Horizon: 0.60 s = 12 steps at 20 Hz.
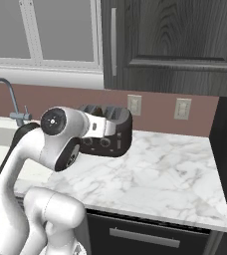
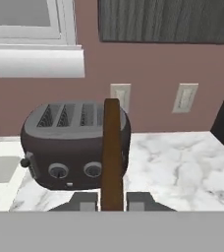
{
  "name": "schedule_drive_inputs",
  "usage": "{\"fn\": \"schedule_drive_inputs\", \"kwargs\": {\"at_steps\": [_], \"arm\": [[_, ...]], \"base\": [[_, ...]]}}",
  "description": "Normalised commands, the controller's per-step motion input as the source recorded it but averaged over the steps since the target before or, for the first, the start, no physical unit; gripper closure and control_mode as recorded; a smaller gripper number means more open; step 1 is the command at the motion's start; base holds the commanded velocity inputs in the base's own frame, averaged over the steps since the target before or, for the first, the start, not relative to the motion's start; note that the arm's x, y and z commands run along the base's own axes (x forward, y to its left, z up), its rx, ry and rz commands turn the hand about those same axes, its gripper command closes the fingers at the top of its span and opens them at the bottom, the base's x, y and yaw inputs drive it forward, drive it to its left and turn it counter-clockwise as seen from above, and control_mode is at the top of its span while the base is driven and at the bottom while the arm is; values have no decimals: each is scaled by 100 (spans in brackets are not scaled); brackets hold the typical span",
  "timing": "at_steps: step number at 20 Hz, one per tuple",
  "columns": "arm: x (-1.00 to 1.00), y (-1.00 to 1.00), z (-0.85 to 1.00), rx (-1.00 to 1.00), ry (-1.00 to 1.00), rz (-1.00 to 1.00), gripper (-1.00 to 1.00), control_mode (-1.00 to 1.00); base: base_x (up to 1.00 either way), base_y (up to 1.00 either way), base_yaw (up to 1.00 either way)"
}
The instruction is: Start the toaster. Once the lever pops up, take the bread to the plate on the dining counter.
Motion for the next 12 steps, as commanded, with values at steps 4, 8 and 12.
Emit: {"fn": "schedule_drive_inputs", "kwargs": {"at_steps": [4, 8, 12], "arm": [[-78, 14, 21, -4, 27, 0, 100, -100], [-78, 23, 4, -1, 23, 0, 100, -100], [-62, 39, 1, 0, 19, 0, 100, -100]], "base": [[0, 0, 0], [0, 0, 0], [0, 0, 0]]}}
